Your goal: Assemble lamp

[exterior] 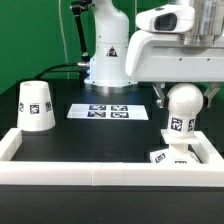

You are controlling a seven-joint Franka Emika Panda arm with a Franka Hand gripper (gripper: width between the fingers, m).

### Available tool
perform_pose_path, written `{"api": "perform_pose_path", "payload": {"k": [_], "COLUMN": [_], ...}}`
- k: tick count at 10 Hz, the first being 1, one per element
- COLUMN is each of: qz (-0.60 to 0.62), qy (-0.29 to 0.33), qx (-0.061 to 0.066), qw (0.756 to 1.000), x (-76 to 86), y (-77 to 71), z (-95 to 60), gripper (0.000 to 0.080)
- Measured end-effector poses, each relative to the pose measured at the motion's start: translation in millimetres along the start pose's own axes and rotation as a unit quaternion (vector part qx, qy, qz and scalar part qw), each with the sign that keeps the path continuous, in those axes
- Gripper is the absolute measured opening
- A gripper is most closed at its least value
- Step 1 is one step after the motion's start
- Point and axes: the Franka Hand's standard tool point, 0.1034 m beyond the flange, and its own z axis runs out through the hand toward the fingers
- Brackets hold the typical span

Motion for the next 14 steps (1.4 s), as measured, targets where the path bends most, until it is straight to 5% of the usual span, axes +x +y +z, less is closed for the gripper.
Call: {"api": "perform_pose_path", "payload": {"k": [2,7,13,14], "qz": [0.074,0.320,0.488,0.543], "qy": [0.000,-0.010,-0.022,-0.030], "qx": [0.005,0.057,0.058,0.063], "qw": [0.997,0.946,0.871,0.837], "x": [-0.3,1.0,0.6,0.7], "y": [-1.0,-3.5,-7.2,-7.9], "z": [-0.1,0.2,0.4,0.2], "gripper": [0.0579,0.0579,0.0579,0.0579]}}
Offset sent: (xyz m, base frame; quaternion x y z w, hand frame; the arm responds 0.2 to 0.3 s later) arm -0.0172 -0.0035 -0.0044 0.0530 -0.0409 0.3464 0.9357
